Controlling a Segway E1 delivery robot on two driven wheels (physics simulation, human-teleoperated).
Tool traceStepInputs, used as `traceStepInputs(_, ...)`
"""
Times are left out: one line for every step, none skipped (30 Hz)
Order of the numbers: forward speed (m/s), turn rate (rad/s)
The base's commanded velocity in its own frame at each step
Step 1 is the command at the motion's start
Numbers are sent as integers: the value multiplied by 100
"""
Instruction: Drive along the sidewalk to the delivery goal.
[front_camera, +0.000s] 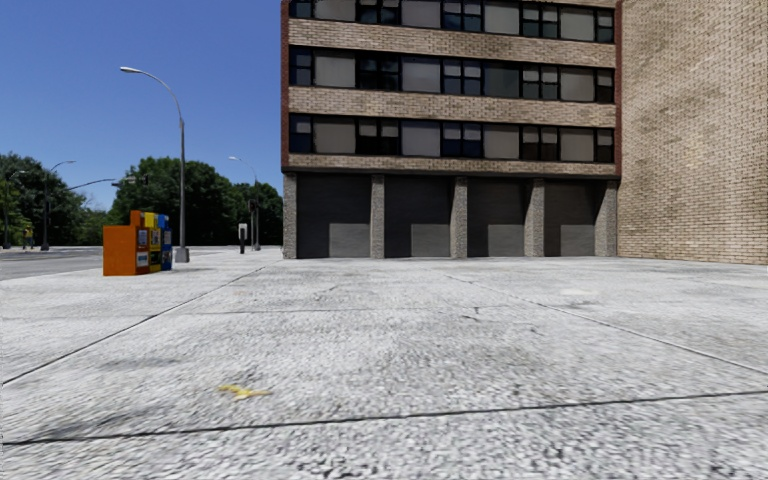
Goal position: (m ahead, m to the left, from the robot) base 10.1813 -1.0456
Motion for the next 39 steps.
traceStepInputs(200,-23)
traceStepInputs(200,-23)
traceStepInputs(200,-23)
traceStepInputs(200,-23)
traceStepInputs(200,-23)
traceStepInputs(200,-23)
traceStepInputs(200,-23)
traceStepInputs(200,-23)
traceStepInputs(200,-23)
traceStepInputs(200,-23)
traceStepInputs(200,-23)
traceStepInputs(200,-23)
traceStepInputs(200,-23)
traceStepInputs(200,-23)
traceStepInputs(200,-23)
traceStepInputs(200,-23)
traceStepInputs(200,-23)
traceStepInputs(200,-23)
traceStepInputs(200,-23)
traceStepInputs(200,-23)
traceStepInputs(200,-23)
traceStepInputs(200,-23)
traceStepInputs(200,-25)
traceStepInputs(200,-27)
traceStepInputs(200,-27)
traceStepInputs(200,-27)
traceStepInputs(200,-27)
traceStepInputs(200,-27)
traceStepInputs(200,-27)
traceStepInputs(200,-27)
traceStepInputs(200,-27)
traceStepInputs(200,-27)
traceStepInputs(200,-27)
traceStepInputs(200,-27)
traceStepInputs(200,-27)
traceStepInputs(200,-27)
traceStepInputs(200,-27)
traceStepInputs(200,-27)
traceStepInputs(200,-27)
